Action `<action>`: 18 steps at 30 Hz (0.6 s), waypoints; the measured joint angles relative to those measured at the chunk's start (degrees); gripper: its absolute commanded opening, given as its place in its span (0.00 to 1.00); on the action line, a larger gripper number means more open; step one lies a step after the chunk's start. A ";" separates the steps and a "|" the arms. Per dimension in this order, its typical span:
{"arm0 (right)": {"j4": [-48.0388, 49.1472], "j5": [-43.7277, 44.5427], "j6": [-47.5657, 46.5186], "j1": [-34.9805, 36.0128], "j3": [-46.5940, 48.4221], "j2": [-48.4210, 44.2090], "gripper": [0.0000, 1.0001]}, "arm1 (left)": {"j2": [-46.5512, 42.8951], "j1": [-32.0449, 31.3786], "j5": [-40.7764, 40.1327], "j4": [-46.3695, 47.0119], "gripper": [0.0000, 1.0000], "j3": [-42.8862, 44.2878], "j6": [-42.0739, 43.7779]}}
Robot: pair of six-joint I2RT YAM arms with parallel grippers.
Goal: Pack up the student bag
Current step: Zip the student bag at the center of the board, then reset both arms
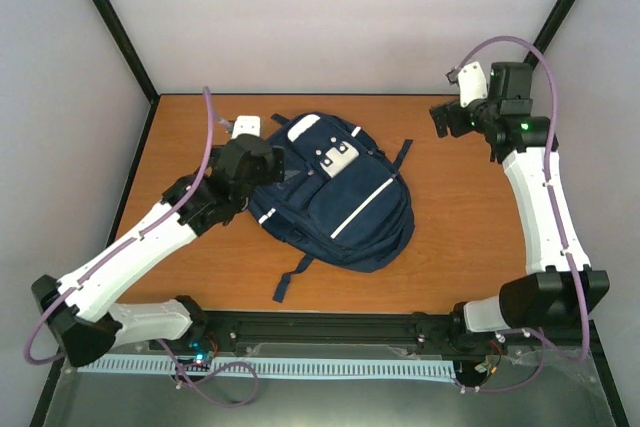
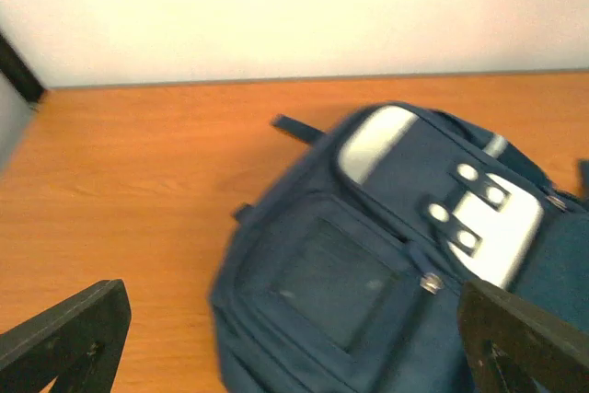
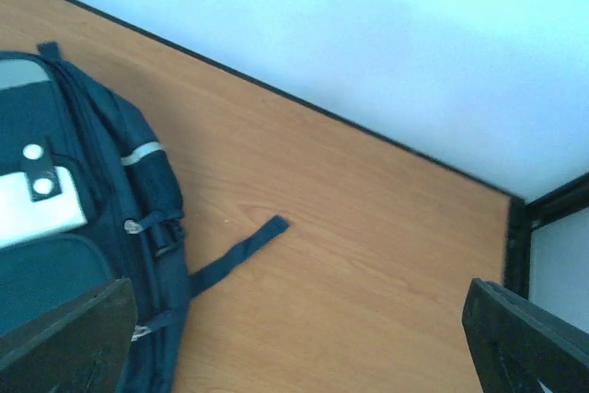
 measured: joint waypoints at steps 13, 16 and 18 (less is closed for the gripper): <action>13.94 -6.14 14.38 -0.50 -39.23 -24.20 1.00 | -6.12 1.18 -13.07 7.52 1.00 -14.43 10.12; 21.99 -4.94 16.70 -0.50 -42.82 -31.74 1.00 | -6.93 1.57 -12.28 8.70 1.00 -15.34 11.13; 25.22 -3.04 18.36 -0.50 -44.50 -32.13 1.00 | -6.91 1.62 -12.00 9.27 1.00 -15.47 11.69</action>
